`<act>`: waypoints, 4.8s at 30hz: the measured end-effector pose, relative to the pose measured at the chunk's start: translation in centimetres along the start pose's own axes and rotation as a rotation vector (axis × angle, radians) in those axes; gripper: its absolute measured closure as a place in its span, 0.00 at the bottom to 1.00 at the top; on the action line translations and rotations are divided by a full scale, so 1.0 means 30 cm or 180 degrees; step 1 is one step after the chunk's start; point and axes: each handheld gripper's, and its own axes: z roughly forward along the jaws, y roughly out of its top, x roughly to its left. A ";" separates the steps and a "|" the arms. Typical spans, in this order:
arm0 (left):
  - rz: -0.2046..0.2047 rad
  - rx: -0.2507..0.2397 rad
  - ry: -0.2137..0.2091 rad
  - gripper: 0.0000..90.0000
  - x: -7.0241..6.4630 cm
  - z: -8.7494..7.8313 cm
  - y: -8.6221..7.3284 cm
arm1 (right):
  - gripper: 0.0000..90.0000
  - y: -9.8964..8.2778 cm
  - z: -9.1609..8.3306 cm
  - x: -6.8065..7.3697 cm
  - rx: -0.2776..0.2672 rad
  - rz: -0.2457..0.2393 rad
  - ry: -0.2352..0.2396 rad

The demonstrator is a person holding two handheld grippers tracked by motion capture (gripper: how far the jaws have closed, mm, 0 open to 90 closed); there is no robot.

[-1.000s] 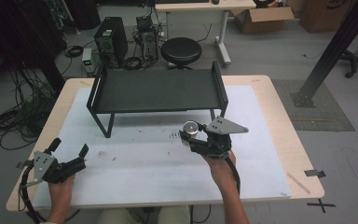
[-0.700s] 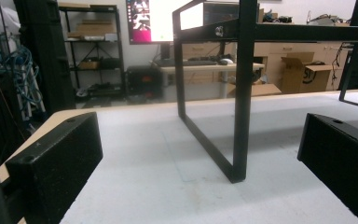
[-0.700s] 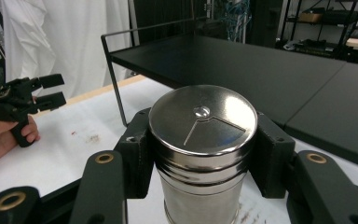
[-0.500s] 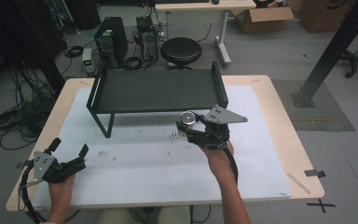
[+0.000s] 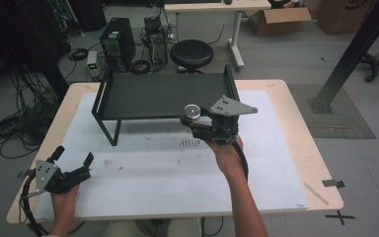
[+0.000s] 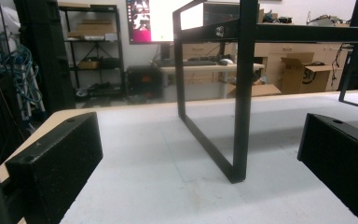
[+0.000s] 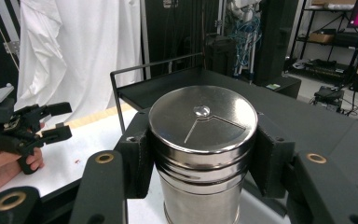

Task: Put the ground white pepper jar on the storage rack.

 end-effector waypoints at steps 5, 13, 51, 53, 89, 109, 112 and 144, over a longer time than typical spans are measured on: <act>0.0002 -0.0001 -0.0001 0.00 0.000 0.000 0.000 | 0.54 0.029 0.018 -0.003 -0.0016 -0.0032 0.0005; 0.0003 0.0003 -0.0002 0.00 0.000 0.000 0.000 | 0.54 0.073 0.060 -0.012 -0.0025 -0.0070 0.0004; -0.0009 -0.0001 -0.0005 0.00 0.001 0.000 0.000 | 0.54 0.189 0.368 -0.057 0.0047 -0.0080 -0.0017; -0.0006 -0.0002 -0.0005 0.00 0.000 0.000 0.000 | 0.54 0.190 0.378 -0.058 0.0054 -0.0085 -0.0024; -0.0014 -0.0006 -0.0009 0.00 0.003 -0.001 0.000 | 0.54 0.133 0.655 -0.115 0.0521 0.0072 -0.0192; -0.0010 -0.0004 -0.0011 0.00 0.002 -0.001 0.000 | 0.44 0.111 0.650 -0.140 0.0557 0.0247 -0.0183; -0.0016 -0.0008 -0.0010 0.00 0.002 -0.001 0.000 | 0.37 0.113 0.643 -0.141 0.0515 0.0277 -0.0204; -0.0031 -0.0022 -0.0009 0.00 0.003 -0.002 -0.001 | 0.00 0.133 0.437 -0.178 0.0115 0.0353 -0.0671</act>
